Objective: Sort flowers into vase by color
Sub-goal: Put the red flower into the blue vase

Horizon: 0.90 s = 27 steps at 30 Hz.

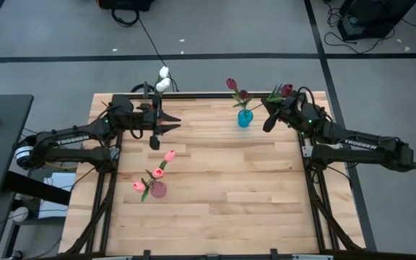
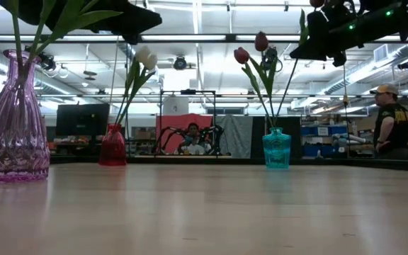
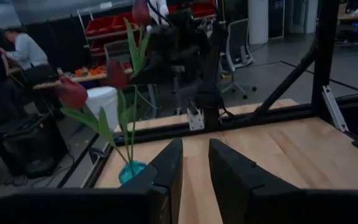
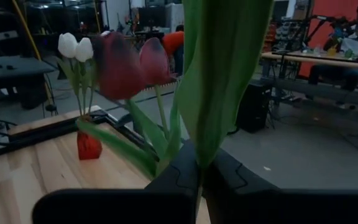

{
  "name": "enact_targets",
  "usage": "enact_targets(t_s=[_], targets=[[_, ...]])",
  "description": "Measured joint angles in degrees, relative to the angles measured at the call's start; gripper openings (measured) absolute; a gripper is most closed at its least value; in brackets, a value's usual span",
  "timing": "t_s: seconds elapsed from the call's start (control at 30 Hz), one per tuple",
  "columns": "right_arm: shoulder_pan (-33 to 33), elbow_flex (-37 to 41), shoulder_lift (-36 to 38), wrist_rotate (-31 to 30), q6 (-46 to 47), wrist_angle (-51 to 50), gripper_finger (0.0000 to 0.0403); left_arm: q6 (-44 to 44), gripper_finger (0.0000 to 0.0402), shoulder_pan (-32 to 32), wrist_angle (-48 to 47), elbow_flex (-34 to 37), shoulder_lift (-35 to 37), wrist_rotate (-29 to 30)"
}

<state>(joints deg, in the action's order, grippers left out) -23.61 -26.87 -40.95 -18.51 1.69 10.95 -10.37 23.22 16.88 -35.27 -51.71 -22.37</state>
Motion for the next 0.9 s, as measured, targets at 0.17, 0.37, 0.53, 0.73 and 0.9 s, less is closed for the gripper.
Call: enact_targets(t_s=[0.17,0.37,0.53,0.73,0.9], targets=[[-1.38,0.0,-0.01,2.15,1.1,-2.22,0.002,0.5,0.0082,0.0,-0.09,0.83,0.54,-0.02],[-2.52,-0.02,-1.53,2.12,0.79,-3.01,0.002,1.64,0.0082,0.0,0.06,0.83,0.54,-0.02],[-3.03,-0.02,-6.58,2.15,1.28,-1.81,0.002,2.01,0.0081,-0.11,0.0,0.83,0.54,-0.04],[-3.05,-0.02,-15.53,4.4,1.32,4.57,0.0034,2.06,0.0081,-0.11,-0.45,0.83,0.49,-0.04],[-3.02,-0.02,-20.15,6.85,1.73,4.22,0.0055,2.1,0.008,-0.11,-1.8,0.83,0.49,-0.07]])
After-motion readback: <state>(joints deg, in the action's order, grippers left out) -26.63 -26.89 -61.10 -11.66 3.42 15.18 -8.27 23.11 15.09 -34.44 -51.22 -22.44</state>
